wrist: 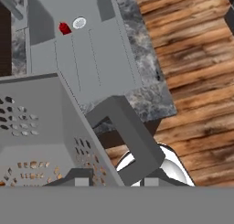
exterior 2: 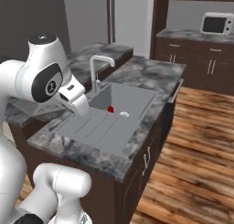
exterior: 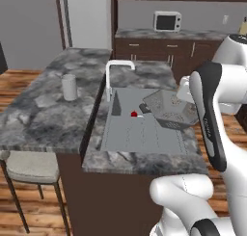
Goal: Pick the glass cup and colander and place them in the sink. Then turn on the water.
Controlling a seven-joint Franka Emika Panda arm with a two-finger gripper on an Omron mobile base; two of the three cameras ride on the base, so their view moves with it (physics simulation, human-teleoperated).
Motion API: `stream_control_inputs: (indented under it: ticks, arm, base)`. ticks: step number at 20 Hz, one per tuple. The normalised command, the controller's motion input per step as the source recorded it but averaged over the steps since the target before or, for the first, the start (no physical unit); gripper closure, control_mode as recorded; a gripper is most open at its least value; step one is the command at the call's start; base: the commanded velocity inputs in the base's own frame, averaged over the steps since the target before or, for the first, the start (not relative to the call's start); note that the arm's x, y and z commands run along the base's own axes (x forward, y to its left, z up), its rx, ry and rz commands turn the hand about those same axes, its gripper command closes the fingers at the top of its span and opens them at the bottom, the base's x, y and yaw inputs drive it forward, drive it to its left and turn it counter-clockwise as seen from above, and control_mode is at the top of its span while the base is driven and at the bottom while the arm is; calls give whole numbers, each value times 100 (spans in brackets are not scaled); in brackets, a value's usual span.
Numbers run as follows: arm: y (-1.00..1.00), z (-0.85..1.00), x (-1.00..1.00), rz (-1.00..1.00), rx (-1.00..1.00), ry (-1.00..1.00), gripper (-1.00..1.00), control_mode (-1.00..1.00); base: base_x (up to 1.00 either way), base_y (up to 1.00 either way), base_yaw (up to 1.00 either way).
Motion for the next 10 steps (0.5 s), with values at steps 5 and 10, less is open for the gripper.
stream_control_inputs:
  ticks: [5,10]
  arm:
    - [0,0,0,0,0,0,100,100]
    - [0,0,0,0,0,0,100,100]
  base:
    - [0,0,50]
    - [0,0,50]
